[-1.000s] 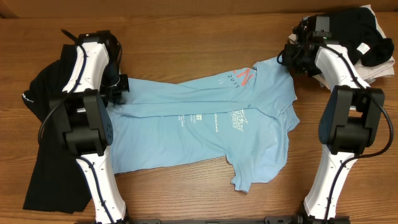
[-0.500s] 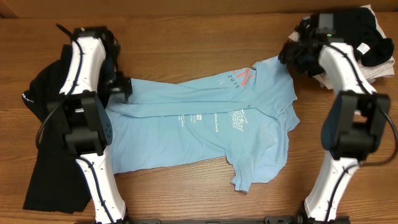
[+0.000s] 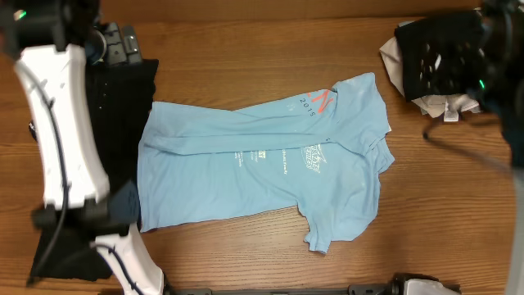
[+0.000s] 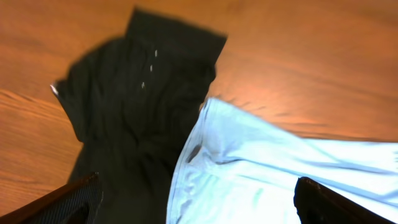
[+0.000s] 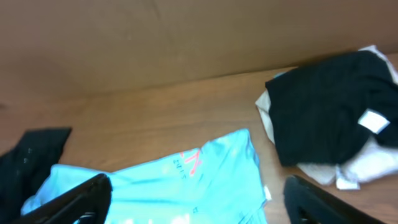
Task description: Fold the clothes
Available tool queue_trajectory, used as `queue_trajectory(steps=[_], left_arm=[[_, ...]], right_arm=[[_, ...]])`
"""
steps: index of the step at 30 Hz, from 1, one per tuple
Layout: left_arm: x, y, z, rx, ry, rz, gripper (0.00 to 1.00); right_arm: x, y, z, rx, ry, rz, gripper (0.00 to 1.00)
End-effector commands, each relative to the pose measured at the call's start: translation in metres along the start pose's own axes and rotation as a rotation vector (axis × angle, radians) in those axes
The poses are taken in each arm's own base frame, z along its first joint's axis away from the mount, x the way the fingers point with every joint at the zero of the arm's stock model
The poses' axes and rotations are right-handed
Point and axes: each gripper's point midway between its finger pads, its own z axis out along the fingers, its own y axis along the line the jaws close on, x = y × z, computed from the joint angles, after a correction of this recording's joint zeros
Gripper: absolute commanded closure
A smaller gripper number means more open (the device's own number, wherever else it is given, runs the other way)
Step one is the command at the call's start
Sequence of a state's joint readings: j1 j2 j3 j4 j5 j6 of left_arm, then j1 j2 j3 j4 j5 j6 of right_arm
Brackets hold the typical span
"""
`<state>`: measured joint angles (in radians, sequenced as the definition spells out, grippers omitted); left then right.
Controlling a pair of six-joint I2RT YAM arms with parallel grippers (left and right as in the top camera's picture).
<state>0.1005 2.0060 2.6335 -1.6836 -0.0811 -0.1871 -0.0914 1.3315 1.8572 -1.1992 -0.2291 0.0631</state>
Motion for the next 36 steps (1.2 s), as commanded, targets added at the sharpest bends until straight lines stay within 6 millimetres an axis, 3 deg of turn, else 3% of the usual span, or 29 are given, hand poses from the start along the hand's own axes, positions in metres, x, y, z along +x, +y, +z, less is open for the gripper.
queue_trajectory(steps=[1,4,6,10,13,18,24,32,36], left_arm=[[0.009,-0.004,-0.061,0.06,-0.113,0.012,0.0],[0.029,-0.003,-0.084,0.069,-0.124,0.022,0.0],[0.048,-0.001,-0.087,0.066,-0.09,0.021,0.0],[0.101,0.009,-0.069,0.035,0.06,-0.046,0.0],[0.138,0.015,-0.047,0.007,0.152,-0.105,0.0],[0.203,0.021,0.001,-0.022,0.243,-0.273,0.03],[0.273,0.03,0.061,-0.08,0.298,-0.492,0.27],[0.335,0.044,0.13,-0.158,0.363,-0.518,0.34],[0.347,0.054,0.147,-0.196,0.353,-0.553,0.39]], right_arm=[[0.013,0.01,-0.032,-0.023,-0.007,0.021,0.0],[0.031,0.028,-0.062,-0.101,0.006,0.02,0.0],[0.044,0.037,-0.078,-0.138,0.022,0.023,0.0],[0.07,0.037,-0.097,-0.12,0.074,0.036,0.0],[0.091,0.026,-0.098,-0.059,0.154,0.068,0.0],[0.12,0.003,-0.081,0.053,0.282,0.135,0.01],[0.133,-0.006,-0.057,0.072,0.341,0.158,0.01],[0.143,-0.013,-0.028,0.081,0.461,0.189,0.02],[0.147,-0.016,-0.019,0.088,0.503,0.2,0.02]])
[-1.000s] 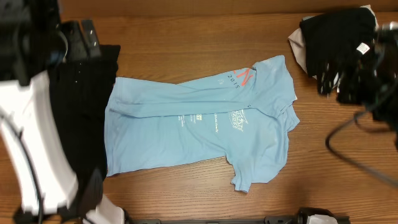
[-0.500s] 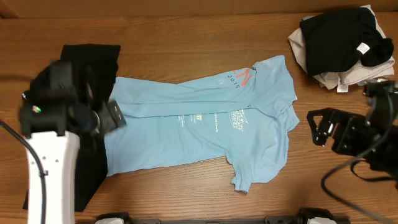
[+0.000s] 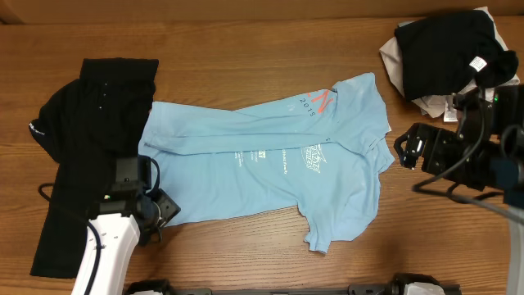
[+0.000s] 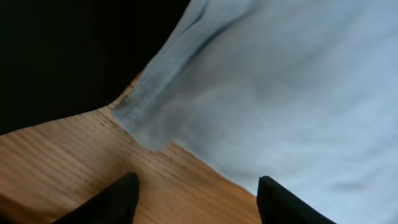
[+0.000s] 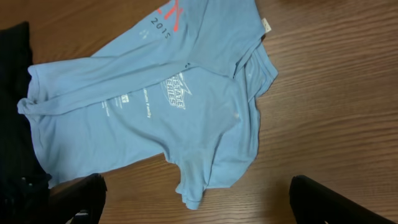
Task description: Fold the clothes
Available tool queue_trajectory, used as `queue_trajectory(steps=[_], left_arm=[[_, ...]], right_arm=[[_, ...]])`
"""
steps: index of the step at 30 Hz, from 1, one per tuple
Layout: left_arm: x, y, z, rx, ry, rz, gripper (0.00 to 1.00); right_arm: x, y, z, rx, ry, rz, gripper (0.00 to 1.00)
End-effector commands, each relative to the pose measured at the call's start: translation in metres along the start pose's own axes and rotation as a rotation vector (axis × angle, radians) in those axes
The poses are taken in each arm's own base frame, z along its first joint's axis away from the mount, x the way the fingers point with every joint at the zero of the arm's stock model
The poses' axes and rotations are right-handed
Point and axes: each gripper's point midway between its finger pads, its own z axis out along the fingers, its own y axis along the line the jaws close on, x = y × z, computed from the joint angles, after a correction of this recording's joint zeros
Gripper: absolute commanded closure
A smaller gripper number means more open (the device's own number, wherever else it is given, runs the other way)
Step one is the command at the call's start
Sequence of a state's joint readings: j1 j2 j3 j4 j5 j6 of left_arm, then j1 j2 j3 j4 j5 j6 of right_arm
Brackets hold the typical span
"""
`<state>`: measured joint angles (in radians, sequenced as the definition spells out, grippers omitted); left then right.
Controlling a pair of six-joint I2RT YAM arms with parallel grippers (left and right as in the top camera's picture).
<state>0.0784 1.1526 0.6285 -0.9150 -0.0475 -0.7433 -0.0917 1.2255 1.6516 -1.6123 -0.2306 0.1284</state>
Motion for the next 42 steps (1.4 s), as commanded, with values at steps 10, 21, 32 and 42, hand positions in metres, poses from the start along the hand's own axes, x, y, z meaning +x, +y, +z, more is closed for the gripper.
queue_trajectory(steps=[10,21,32,42], left_arm=[[-0.016,0.027,0.032,-0.137,-0.077,-0.081,0.44],[-0.012,0.029,0.054,-0.19,-0.022,-0.071,0.68],[-0.02,0.013,0.046,-0.136,-0.014,-0.065,0.96],[-0.027,0.009,0.043,-0.13,-0.038,-0.068,0.96]], right_arm=[[-0.004,-0.004,0.013,0.012,0.046,0.019,0.03],[-0.004,-0.004,0.013,0.013,0.047,0.02,0.07],[0.019,-0.016,0.041,0.05,0.157,0.188,0.18],[0.11,-0.039,0.143,0.159,0.436,0.378,0.23]])
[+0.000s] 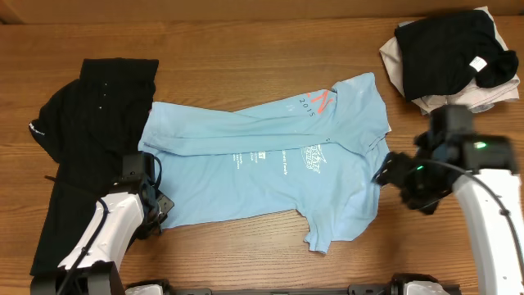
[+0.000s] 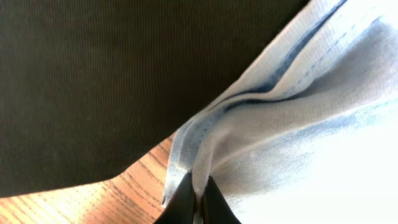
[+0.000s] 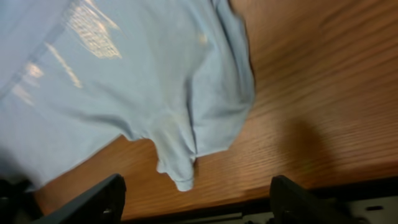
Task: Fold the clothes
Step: 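Grasp the T-shirt's lower left and lower right hem with both grippers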
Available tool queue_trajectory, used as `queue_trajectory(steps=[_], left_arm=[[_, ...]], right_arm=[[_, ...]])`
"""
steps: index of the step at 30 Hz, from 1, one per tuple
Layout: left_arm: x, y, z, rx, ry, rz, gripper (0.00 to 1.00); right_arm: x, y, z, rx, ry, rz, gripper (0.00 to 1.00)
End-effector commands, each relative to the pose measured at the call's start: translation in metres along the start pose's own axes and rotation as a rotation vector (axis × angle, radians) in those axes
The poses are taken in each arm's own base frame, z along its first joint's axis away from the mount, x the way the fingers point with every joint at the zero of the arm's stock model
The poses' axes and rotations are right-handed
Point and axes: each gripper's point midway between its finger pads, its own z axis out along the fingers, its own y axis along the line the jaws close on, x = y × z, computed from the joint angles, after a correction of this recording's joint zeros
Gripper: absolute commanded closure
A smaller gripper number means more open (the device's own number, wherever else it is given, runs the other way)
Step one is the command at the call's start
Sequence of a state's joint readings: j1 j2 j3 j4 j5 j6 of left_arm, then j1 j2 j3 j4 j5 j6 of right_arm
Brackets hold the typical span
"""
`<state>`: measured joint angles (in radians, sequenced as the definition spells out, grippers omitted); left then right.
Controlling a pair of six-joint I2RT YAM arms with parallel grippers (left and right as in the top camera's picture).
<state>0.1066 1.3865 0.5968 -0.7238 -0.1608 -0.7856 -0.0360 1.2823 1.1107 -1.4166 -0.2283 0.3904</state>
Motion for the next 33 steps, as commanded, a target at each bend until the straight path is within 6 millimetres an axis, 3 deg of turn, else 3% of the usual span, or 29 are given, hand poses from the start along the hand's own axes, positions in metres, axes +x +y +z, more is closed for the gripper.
queue_trajectory(steps=[1,6,13,24,33], left_arm=[[-0.007,-0.003,-0.002,0.009,-0.014,-0.007,0.96],[-0.009,-0.005,-0.002,0.017,-0.023,-0.009,0.96],[-0.009,-0.005,-0.002,0.017,-0.022,-0.008,0.96],[-0.009,-0.005,-0.002,0.017,-0.022,-0.008,0.96],[-0.009,-0.005,-0.002,0.016,-0.022,-0.008,0.96]], right_arm=[[0.022,-0.004,0.034,0.042,0.064,0.083,0.23],[0.043,-0.009,0.082,0.147,0.044,0.149,0.24],[0.07,-0.004,0.12,0.185,0.009,0.169,0.34],[0.086,-0.02,0.14,0.232,0.042,0.155,0.54],[0.085,-0.021,0.158,0.264,0.077,0.125,0.55]])
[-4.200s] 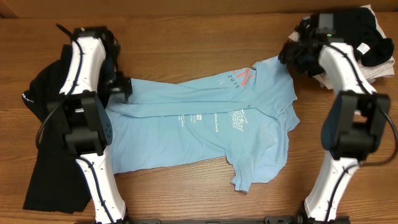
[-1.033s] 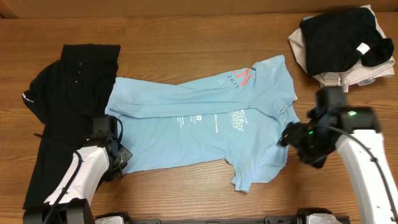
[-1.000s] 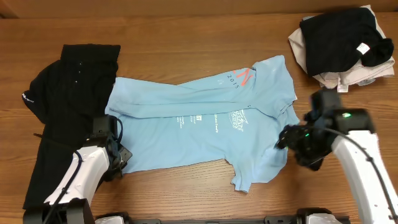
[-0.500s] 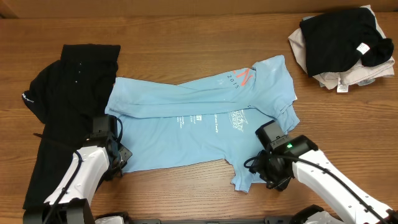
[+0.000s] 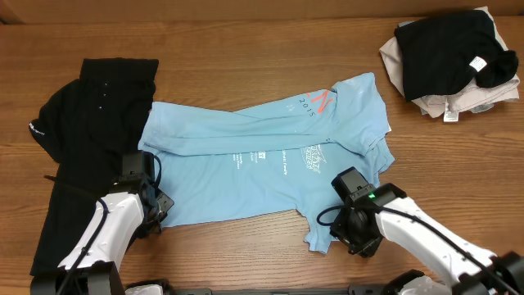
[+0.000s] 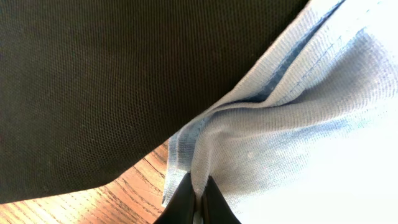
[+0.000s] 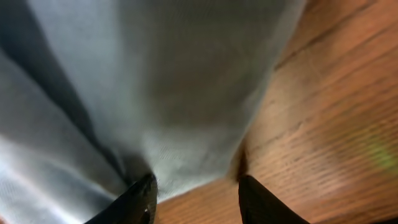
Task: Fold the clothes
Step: 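Grasp the T-shirt's lower left and lower right hem with both grippers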
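A light blue T-shirt (image 5: 262,168) lies spread on the wooden table (image 5: 246,49) in the overhead view. My left gripper (image 5: 154,215) sits at the shirt's front-left hem corner, shut on a pinch of blue fabric (image 6: 261,124); in the left wrist view the left gripper (image 6: 194,200) has its fingers pressed together on it. My right gripper (image 5: 336,229) is at the shirt's front sleeve. The right wrist view shows the right gripper (image 7: 196,196) open, low over the sleeve's edge (image 7: 186,112), one finger on the cloth and one over bare wood.
A black garment (image 5: 82,139) lies along the table's left side, partly under the shirt's hem, and fills the upper left wrist view (image 6: 112,74). A pile of black and white clothes (image 5: 446,53) sits at the far right corner.
My right gripper has moved from beside the shirt's right sleeve to the front sleeve near the table's front edge, still open. My left gripper stays shut on the hem corner.
Both arms were raised at the table's sides with open grippers. Then the left gripper was open at the shirt's front-left corner, the right off to the right. Then the left was shut on that corner. Now the right is open at the front sleeve.
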Available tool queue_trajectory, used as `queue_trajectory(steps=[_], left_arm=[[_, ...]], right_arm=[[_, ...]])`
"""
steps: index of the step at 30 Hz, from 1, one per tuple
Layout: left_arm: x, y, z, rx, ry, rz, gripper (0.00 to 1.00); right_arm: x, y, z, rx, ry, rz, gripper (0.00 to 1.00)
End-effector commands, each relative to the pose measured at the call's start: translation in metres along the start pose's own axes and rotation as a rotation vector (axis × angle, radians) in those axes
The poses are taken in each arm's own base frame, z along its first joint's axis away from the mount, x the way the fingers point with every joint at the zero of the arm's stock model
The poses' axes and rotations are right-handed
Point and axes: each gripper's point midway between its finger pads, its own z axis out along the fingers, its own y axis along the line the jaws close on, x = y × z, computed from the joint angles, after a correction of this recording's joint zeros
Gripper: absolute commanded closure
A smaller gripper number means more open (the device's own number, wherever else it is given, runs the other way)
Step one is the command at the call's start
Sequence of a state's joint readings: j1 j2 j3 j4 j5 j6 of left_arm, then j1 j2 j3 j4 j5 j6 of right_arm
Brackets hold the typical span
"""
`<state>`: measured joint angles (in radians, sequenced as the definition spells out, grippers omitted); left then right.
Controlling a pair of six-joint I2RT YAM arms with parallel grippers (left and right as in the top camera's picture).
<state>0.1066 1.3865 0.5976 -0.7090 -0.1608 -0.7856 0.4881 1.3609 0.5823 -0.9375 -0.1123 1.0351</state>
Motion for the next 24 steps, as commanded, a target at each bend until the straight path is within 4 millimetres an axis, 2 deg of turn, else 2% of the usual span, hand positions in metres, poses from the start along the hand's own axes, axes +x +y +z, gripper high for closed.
queue_trajectory(steps=[1,4,7,11,14,20,24], left_arm=[[-0.006,-0.002,-0.002,0.005,-0.011,-0.005,0.96],[-0.006,-0.002,-0.002,0.005,-0.011,-0.004,0.96],[-0.006,-0.003,-0.002,0.005,-0.01,0.048,0.96],[-0.003,0.002,-0.01,-0.022,0.021,0.167,0.96],[-0.007,0.002,-0.024,-0.037,0.04,0.225,0.96],[-0.029,-0.01,-0.066,-0.023,0.024,0.318,0.96],[-0.038,-0.015,-0.085,-0.016,0.008,0.33,0.96]], right_arm=[[0.0,0.0,0.009,0.024,0.012,-0.031,0.56],[0.001,-0.001,0.013,0.037,0.028,-0.039,0.68],[0.001,-0.003,0.013,0.043,0.031,-0.031,0.96],[-0.001,-0.008,0.004,0.069,0.045,0.001,0.96],[-0.007,-0.007,-0.017,0.076,0.041,0.023,0.96],[-0.026,0.003,-0.082,0.032,-0.006,-0.046,0.96],[-0.033,-0.002,-0.114,0.024,-0.023,-0.054,0.96]])
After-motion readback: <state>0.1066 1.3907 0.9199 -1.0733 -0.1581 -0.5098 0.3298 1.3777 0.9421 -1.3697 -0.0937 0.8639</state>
